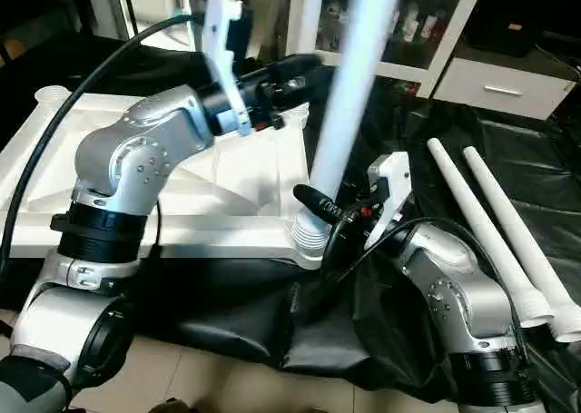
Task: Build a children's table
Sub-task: Pick table leg
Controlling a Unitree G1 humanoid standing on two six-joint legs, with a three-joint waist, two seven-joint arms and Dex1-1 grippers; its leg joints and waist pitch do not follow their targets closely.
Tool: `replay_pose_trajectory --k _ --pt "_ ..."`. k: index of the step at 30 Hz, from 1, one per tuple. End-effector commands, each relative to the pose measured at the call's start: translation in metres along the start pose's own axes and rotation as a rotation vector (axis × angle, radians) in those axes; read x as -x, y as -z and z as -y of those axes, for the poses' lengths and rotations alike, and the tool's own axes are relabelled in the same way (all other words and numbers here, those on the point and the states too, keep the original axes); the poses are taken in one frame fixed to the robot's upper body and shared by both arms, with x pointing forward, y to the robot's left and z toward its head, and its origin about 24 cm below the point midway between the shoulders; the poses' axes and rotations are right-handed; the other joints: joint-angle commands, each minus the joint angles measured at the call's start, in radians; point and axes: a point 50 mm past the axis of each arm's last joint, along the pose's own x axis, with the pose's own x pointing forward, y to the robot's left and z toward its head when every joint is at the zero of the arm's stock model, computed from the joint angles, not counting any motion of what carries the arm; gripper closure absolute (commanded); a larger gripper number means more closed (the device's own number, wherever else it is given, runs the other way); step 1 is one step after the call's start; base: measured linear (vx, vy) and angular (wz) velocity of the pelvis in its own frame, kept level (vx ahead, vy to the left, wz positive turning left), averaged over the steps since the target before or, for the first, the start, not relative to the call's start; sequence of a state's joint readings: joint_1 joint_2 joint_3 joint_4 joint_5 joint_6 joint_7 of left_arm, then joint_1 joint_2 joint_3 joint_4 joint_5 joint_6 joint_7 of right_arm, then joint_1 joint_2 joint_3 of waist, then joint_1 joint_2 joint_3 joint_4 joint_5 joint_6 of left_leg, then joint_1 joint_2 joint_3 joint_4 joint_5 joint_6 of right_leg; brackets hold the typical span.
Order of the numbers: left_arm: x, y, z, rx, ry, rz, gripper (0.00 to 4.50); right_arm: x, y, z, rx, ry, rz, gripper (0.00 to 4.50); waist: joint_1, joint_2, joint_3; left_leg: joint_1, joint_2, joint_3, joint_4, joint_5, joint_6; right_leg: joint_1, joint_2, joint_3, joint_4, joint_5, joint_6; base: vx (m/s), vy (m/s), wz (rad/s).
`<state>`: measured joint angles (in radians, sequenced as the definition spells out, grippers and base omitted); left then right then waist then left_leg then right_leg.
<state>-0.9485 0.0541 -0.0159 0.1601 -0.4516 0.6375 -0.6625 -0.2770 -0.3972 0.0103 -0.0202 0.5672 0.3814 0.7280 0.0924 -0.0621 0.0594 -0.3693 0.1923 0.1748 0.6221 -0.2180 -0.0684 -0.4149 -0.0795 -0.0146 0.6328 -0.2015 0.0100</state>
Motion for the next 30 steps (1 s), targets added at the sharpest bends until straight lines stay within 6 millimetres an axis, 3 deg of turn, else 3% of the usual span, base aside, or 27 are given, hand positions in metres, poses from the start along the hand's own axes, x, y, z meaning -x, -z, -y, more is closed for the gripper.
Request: replay_pose_trajectory --k 1,12,20,27,30 --pt "-0.013 -0.012 0.02 -0.027 0.102 0.028 2.2 -0.004 0.006 0.0 0.004 0.004 -0.044 2.66 0.003 -0.01 -0.074 0.008 0.023 0.002 -0.061 0.055 0.096 0.069 -0.042 0.022 -0.047 0.114 -0.3 0.0 0.0 0.0" --pt "-0.019 -0.006 0.025 -0.027 0.105 0.012 2.2 -0.011 0.009 -0.003 0.041 -0.015 -0.064 2.66 0.0 -0.009 -0.075 0.008 0.021 0.001 -0.061 0.058 0.094 0.07 -0.04 0.022 -0.047 0.121 -0.287 0.0 0.0 0.0" --pt "-0.005 -0.018 0.012 0.071 0.072 0.099 2.2 -0.01 0.008 -0.001 0.035 -0.003 -0.056 2.66 0.001 -0.008 -0.076 0.009 0.019 0.002 -0.06 0.056 0.095 0.071 -0.039 0.022 -0.045 0.134 -0.3 0.0 0.0 0.0" --pt "-0.012 -0.024 0.046 0.16 0.309 0.142 2.2 -0.012 0.01 0.004 0.042 0.027 -0.066 2.66 0.002 -0.007 -0.077 0.009 0.02 0.003 -0.058 0.074 0.097 0.07 -0.039 0.022 -0.041 0.163 -0.317 0.0 0.0 0.0" --pt "-0.018 -0.022 0.055 0.18 0.354 0.135 2.2 -0.012 0.011 0.004 0.044 0.029 -0.072 2.66 0.003 -0.007 -0.075 0.009 0.02 0.005 -0.059 0.048 0.096 0.07 -0.04 0.023 -0.046 0.133 -0.315 0.0 0.0 0.0"
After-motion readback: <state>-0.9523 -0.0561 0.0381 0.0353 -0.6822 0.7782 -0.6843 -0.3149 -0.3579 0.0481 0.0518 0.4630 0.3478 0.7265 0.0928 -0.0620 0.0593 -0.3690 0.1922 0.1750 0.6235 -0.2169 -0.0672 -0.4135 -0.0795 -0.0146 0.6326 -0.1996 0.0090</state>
